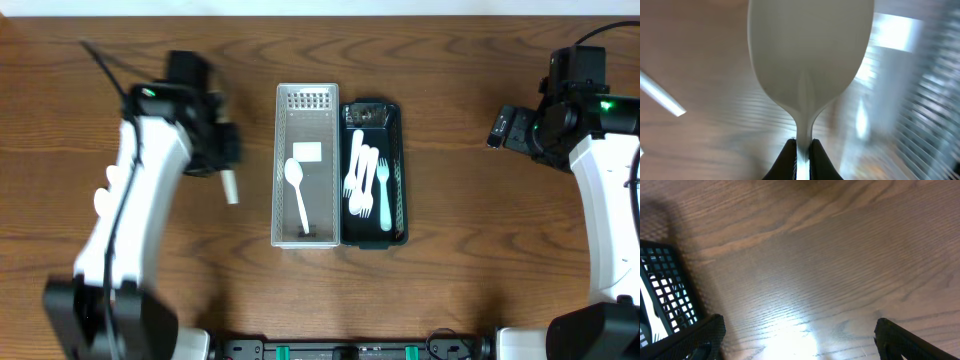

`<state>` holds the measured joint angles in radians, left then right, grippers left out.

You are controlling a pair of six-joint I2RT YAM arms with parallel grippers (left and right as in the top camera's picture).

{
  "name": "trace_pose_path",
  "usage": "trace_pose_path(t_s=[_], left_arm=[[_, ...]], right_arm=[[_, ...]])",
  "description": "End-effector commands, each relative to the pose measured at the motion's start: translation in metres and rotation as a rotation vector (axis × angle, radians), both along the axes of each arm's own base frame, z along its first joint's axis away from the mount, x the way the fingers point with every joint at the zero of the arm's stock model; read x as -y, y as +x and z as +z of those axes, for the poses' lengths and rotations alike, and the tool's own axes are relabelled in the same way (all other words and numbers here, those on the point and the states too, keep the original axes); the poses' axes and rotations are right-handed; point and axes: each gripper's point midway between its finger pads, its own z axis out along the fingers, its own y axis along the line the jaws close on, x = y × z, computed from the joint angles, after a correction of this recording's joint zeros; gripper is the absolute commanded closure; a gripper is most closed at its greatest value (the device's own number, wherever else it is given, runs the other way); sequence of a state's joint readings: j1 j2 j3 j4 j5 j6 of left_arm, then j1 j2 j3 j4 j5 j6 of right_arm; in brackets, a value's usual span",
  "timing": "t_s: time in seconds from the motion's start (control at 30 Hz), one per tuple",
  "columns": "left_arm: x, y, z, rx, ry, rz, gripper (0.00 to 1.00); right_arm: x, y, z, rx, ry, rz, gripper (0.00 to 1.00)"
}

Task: Pack container
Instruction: 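Carry the second spoon into the white basket and release it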

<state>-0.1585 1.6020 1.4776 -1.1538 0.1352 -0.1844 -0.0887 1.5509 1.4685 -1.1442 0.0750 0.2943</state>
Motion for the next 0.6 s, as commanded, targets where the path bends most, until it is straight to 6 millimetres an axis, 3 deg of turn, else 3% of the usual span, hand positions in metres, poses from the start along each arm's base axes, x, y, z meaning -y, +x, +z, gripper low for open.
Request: trace_pose_path(t_s=[0.0, 0.17, 0.27, 0.47, 0.57], left_arm=[[0.043, -0.015, 0.016, 0.045, -0.022, -0.089, 0.94], [0.105, -0.029, 0.009, 0.054, -0.051, -0.202, 0.94], [0.126, -0.030, -0.009, 0.033, -0.049, -0.234, 0.94], [0.139, -0.029, -0.059, -0.073, -0.003, -0.251, 0.95], [0.138, -0.029, -0.071, -0.103, 0.012, -0.253, 0.94]], right_arm=[[0.000, -0.001, -0.004, -0.014, 0.000, 0.013, 0.01], [0.000, -0.001, -0.004, -0.016, 0.000, 0.013, 0.02], [0.000, -0.002, -0.005, -0.018, 0.000, 0.013, 0.01], [0.000, -0.003, -0.005, -0.022, 0.000, 0.013, 0.01], [0.000, -0.004, -0.005, -0.026, 0.001, 0.014, 0.02]])
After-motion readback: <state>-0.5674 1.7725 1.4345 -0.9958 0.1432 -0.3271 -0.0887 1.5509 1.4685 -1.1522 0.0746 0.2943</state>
